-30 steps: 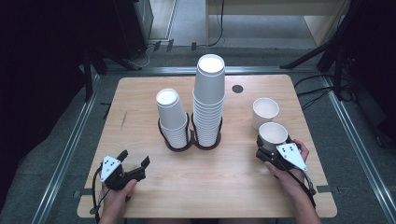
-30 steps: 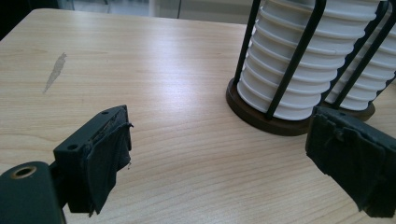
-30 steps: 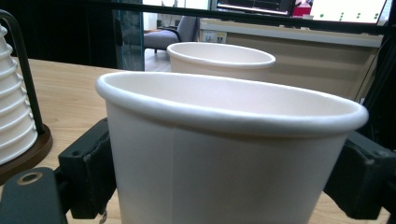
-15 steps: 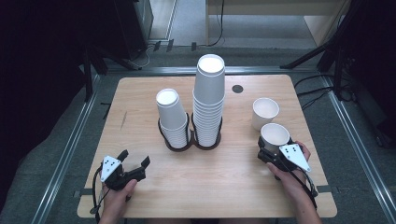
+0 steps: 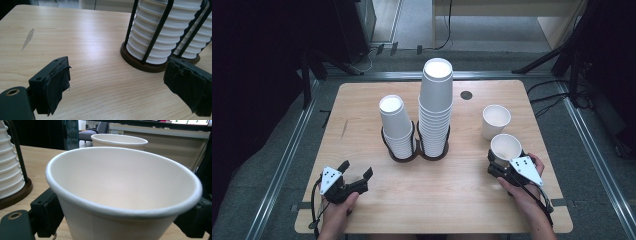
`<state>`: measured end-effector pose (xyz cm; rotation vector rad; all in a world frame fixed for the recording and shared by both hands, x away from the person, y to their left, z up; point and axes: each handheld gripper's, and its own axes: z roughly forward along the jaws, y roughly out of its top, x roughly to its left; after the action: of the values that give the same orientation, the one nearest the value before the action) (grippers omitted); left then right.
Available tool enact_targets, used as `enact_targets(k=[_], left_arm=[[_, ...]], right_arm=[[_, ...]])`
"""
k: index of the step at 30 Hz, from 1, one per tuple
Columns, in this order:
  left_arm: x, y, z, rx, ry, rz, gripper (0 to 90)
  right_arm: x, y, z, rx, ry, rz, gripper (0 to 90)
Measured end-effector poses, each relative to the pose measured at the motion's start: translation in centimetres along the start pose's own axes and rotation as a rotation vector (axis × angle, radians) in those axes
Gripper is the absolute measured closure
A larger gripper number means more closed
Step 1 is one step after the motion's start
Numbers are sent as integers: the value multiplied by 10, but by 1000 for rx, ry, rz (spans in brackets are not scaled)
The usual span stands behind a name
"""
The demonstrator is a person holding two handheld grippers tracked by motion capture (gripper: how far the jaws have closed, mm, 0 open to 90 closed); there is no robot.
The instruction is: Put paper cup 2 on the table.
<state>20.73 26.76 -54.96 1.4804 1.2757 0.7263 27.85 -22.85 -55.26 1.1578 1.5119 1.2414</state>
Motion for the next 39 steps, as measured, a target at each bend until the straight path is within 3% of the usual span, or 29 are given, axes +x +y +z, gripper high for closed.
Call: enact_targets(k=[15, 32, 39], left_arm=[[-1, 0, 1, 2, 1, 9, 70], [-2, 0, 1, 4, 2, 18, 70], [-2, 0, 1, 2, 1, 14, 71]], right_arm=[[3, 1, 3, 5, 1, 22, 109], [31, 3, 10, 11, 72, 20, 110], [27, 5, 9, 25, 86, 67, 83]])
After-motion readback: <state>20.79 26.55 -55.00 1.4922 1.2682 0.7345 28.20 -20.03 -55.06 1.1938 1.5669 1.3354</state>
